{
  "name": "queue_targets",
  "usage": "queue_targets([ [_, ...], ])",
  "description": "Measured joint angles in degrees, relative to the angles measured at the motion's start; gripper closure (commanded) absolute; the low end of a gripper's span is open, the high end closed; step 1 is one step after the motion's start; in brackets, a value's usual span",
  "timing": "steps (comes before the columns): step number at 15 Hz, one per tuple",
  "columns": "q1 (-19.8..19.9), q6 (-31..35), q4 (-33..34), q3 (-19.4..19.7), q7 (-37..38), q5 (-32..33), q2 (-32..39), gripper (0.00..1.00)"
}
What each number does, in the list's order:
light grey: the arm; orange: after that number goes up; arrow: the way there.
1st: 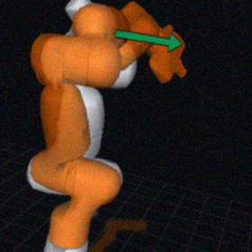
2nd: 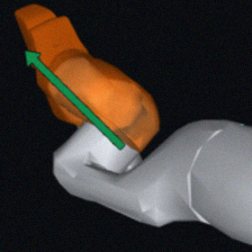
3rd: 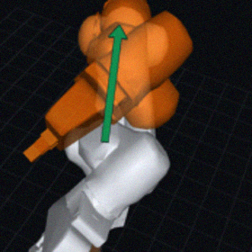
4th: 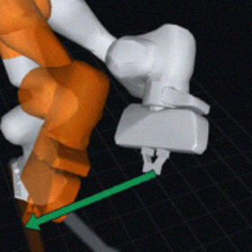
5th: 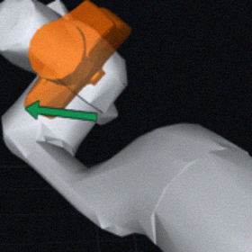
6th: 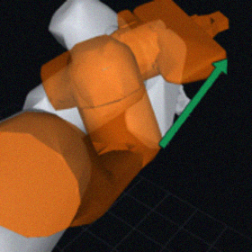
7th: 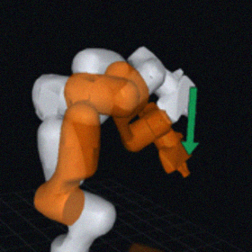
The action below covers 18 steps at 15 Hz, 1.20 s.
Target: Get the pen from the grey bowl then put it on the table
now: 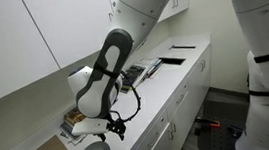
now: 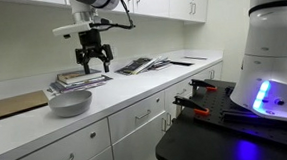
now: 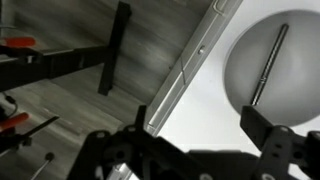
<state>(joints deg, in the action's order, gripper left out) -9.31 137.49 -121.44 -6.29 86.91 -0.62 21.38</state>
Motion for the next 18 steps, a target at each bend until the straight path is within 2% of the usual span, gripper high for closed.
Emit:
queue_targets([
  [2,-0.16,1.74,0.86,0.01,-1.87,-2.43,1.42,0.00],
  [7,-1.62,4.70,4.95,1.25,-2.19,-2.87,6.38,0.00],
  [10,-2.30,7.18,8.39,1.60,-2.19,-4.09,10.31,0.25],
  [11,-2.66,7.64,9.62,1.70,-2.13,-4.81,11.71,0.28],
  [13,-3.62,8.02,12.31,2.03,-1.83,-5.89,14.61,0.48],
  [14,-4.33,8.20,13.67,2.47,-1.15,-6.17,15.97,0.55],
  [16,-6.02,8.31,16.57,3.91,0.36,-6.26,18.58,0.68],
  [18,-7.48,8.40,19.34,5.29,1.64,-6.26,20.91,0.71],
])
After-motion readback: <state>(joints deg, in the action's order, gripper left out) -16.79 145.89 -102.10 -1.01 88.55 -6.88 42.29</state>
